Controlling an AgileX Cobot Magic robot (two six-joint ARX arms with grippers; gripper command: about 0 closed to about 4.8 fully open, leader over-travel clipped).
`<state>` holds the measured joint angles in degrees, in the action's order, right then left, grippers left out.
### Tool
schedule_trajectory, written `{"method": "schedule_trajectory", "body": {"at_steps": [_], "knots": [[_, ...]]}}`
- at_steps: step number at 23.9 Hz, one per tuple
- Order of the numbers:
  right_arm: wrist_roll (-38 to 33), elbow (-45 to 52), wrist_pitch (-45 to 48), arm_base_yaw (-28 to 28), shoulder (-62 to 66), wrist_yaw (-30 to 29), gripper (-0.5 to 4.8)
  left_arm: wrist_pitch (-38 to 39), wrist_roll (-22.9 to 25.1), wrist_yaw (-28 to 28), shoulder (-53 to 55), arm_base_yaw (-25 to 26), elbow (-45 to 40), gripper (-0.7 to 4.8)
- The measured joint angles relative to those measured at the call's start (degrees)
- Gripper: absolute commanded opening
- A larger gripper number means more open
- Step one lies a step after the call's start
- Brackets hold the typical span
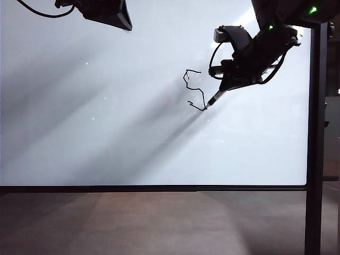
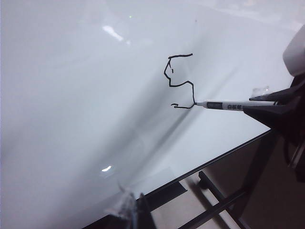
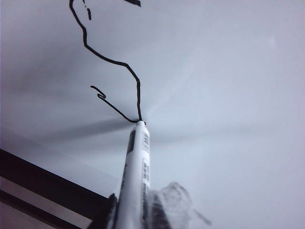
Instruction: Reach to the right to find the marker pen, pick it up, and write the number 5 on the whiteboard.
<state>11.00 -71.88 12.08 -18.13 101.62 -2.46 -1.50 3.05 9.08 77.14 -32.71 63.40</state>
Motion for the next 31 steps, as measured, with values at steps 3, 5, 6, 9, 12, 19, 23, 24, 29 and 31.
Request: {"method": "schedule_trajectory", "body": {"at_steps": [3,5,6,9,12,19,23,24,29,31], "knots": [[0.0,0.0,-0.3,0.0,0.0,0.0,-0.06,0.0,0.0,0.0,0.0,0.0,0.0,-0.04],[0.0,0.0,-1.2,0.0,-0.2,0.1,-0.05,0.0,0.0,0.0,0.0,0.0,0.0,-0.04],[0.0,0.0,-1.8,0.0,-0.6,0.3,-0.05,0.0,0.0,0.0,0.0,0.0,0.0,-0.04],[0.0,0.0,-4.9,0.2,-4.0,0.7,-0.06,0.0,0.0,0.0,0.0,0.0,0.0,-0.04],[0.0,0.0,-6.1,0.3,-8.7,0.0,-0.06,0.0,0.0,0.0,0.0,0.0,0.0,-0.04],[-1.3,0.0,-12.2,-0.3,-22.5,-0.5,-0.05,0.0,0.0,0.0,0.0,0.0,0.0,-0.04],[-3.5,0.0,-19.4,-0.3,-30.8,-0.5,-0.06,0.0,0.0,0.0,0.0,0.0,0.0,-0.04],[-3.7,0.0,-20.9,-0.3,-32.9,-0.4,-0.06,-0.1,0.0,0.0,0.0,0.0,0.0,-0.04],[-3.9,2.3,-23.6,-0.1,-43.1,1.0,-0.06,-4.9,0.0,0.0,0.0,0.0,0.0,-0.05],[-4.6,3.8,-24.2,-0.1,-47.2,1.2,-0.06,-6.5,-0.1,0.5,-0.3,0.0,0.0,-0.04]]}}
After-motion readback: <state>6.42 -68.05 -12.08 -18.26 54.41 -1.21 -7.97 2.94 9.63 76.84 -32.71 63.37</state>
